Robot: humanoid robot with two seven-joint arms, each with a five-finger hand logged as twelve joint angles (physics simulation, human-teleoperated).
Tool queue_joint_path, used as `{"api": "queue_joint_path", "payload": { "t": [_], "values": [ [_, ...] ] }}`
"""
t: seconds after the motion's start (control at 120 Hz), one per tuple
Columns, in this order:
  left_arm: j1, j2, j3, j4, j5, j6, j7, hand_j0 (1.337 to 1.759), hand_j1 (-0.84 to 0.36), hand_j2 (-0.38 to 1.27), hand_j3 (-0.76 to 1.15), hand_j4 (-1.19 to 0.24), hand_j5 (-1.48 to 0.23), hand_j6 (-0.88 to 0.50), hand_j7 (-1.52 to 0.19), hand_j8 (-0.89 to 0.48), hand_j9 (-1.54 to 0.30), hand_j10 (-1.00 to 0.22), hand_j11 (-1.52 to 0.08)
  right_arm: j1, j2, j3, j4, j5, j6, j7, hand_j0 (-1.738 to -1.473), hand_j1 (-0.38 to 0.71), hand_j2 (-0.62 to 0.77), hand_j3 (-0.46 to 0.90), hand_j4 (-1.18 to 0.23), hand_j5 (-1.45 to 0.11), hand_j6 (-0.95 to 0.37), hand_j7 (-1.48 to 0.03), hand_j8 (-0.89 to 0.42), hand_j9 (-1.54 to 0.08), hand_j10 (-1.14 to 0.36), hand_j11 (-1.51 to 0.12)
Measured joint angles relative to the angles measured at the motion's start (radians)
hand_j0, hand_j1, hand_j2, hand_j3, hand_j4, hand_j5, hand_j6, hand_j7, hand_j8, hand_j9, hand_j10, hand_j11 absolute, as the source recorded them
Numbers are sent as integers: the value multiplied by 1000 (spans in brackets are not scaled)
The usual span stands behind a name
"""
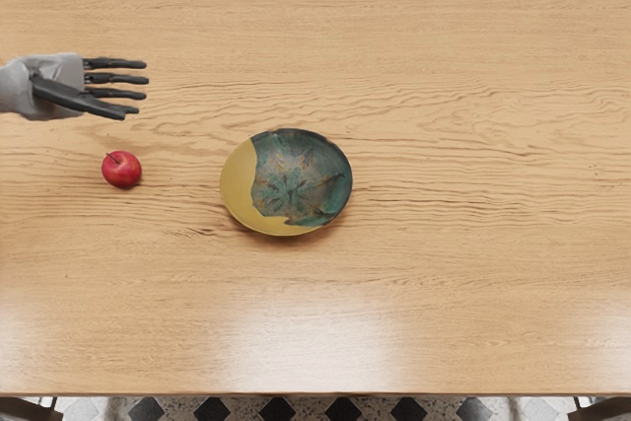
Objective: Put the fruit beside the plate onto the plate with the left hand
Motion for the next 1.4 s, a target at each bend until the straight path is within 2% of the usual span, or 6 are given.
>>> {"api": "queue_joint_path", "payload": {
  "t": [0.167,0.4,0.508,0.683,1.008,1.4],
  "values": [
    [-4,0,1,-4,7,-1,6,1658,53,49,0,-245,-320,-245,-320,-245,-320,-245,-320,-2,0,-1,-2,-1,0,0,-1658,-318,-5,0,-26,-34,-26,-34,-26,-34,-26,-34],
    [-193,16,18,-39,266,-1,9,1658,54,50,0,-246,-320,-245,-320,-245,-320,-246,-320,-2,0,0,-3,-2,0,-1,-1658,-318,-5,0,-26,-34,-26,-34,-26,-34,-26,-34],
    [-425,16,201,-47,375,-1,10,1658,53,49,0,-246,-321,-246,-321,-246,-320,-246,-320,-2,0,-1,-3,-1,0,-1,-1658,-318,-5,0,-26,-34,-26,-34,-26,-34,-26,-34],
    [-457,-21,353,-79,432,-1,134,1658,54,50,0,-248,-321,-248,-321,-248,-321,-247,-321,-2,0,-1,-3,-1,0,-1,-1658,-318,-5,0,-26,-34,-26,-34,-26,-34,-26,-34],
    [-912,-61,932,-430,328,174,191,1658,52,50,0,-250,-323,-250,-322,-250,-322,-249,-322,-2,0,0,-3,-2,0,-1,-1658,-318,-5,0,-26,-34,-26,-34,-26,-34,-26,-34],
    [-979,-276,1309,-526,255,482,194,1658,51,50,0,-250,-324,-251,-324,-250,-324,-250,-324,-2,0,-1,-3,-1,0,-1,-1658,-318,-5,0,-26,-34,-26,-34,-26,-34,-26,-34]
  ]
}}
